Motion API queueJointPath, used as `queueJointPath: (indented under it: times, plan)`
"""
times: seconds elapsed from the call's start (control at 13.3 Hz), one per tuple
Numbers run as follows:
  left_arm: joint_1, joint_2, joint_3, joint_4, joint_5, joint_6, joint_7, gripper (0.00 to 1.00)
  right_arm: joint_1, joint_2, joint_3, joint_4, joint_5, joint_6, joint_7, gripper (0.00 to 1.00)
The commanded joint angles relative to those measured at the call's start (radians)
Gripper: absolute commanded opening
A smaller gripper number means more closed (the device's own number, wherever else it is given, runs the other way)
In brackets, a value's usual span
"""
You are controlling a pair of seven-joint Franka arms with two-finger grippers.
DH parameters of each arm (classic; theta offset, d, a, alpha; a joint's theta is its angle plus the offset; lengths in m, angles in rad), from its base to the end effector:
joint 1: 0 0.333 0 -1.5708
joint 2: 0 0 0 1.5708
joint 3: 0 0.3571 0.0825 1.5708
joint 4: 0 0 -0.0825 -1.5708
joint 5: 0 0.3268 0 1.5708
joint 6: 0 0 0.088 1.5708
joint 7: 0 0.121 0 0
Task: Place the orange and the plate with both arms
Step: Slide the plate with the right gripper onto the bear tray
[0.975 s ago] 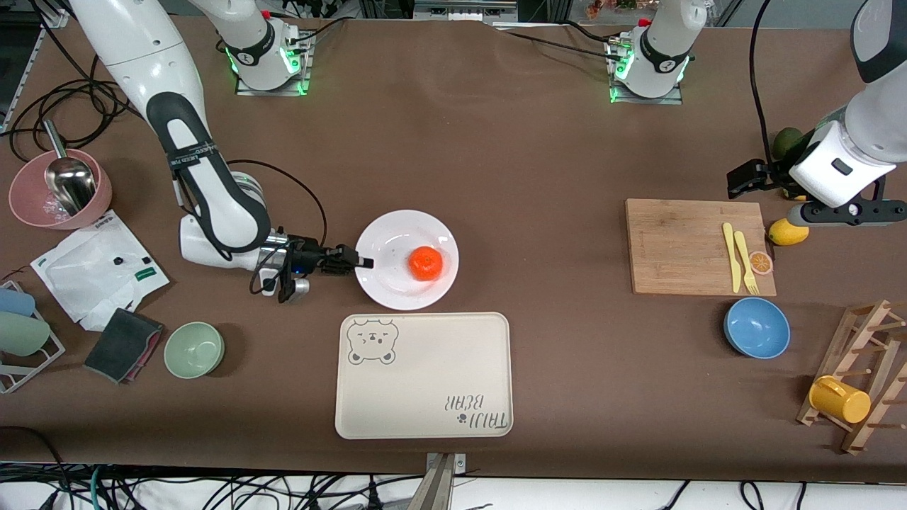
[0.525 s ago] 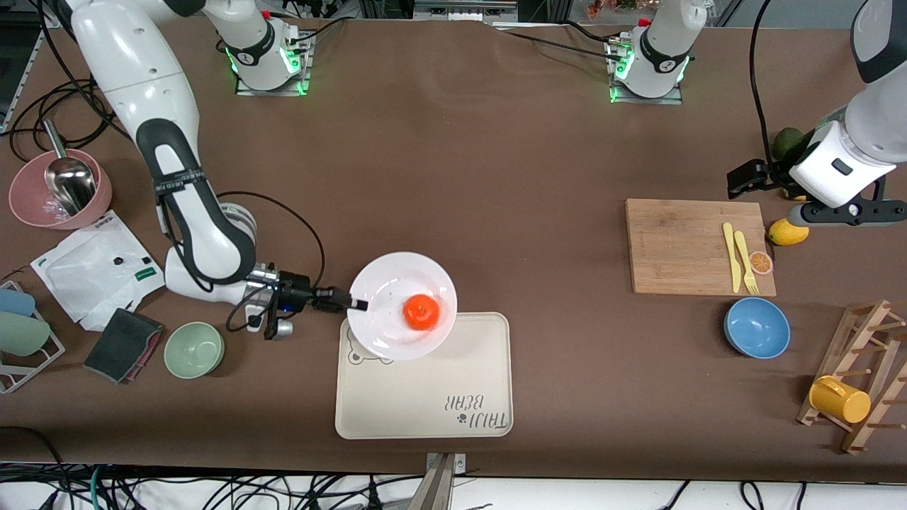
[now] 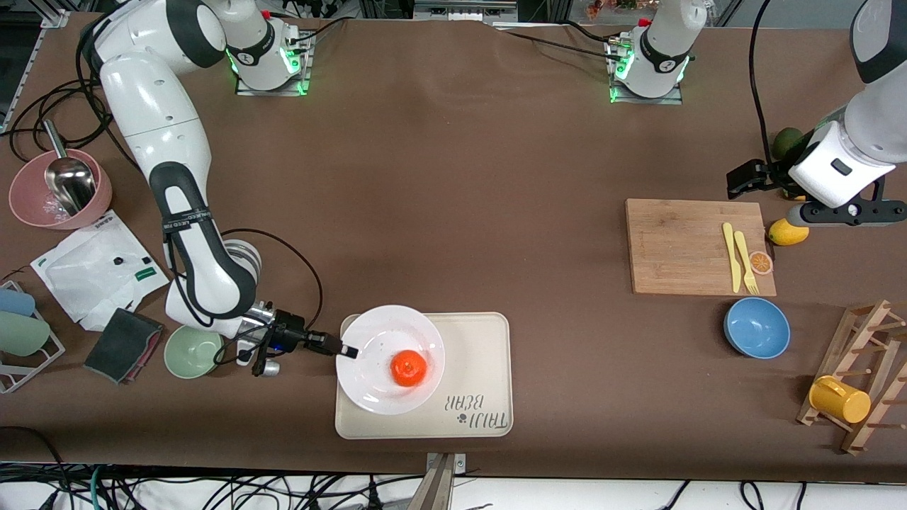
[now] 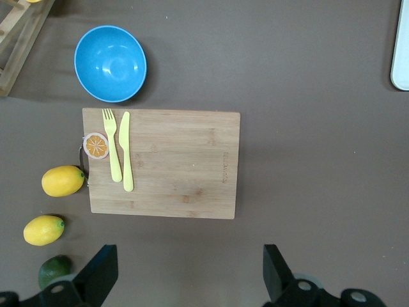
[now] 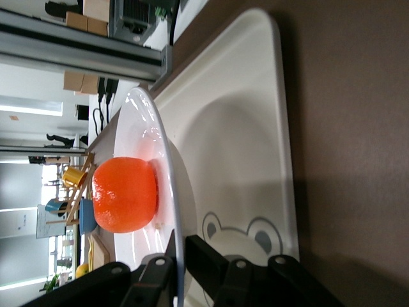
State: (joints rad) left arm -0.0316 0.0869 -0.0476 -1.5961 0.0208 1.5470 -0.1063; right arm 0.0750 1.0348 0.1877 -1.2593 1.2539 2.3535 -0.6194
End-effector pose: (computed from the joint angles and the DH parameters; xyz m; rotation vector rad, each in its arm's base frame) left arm 0.5166 -0.0373 0.5952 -3.1052 -0.0405 0.2080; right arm 0.7369 0.1732 0.1980 -2.1128 0.1754 -0.2550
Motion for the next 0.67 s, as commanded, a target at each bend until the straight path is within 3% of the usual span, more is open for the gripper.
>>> queueJointPath:
  times: [0.0, 0.6]
  plan:
    - [-0.001, 0.013, 0.003, 0.025, -0.008, -0.012, 0.017, 1.0, 0.02, 0.074, 0.009, 0.107, 0.006, 0.038, 0.023, 0.0]
    - [-0.002, 0.013, 0.003, 0.025, -0.008, -0.012, 0.017, 1.0, 0.055, 0.1, 0.009, 0.121, 0.006, 0.087, 0.024, 0.0]
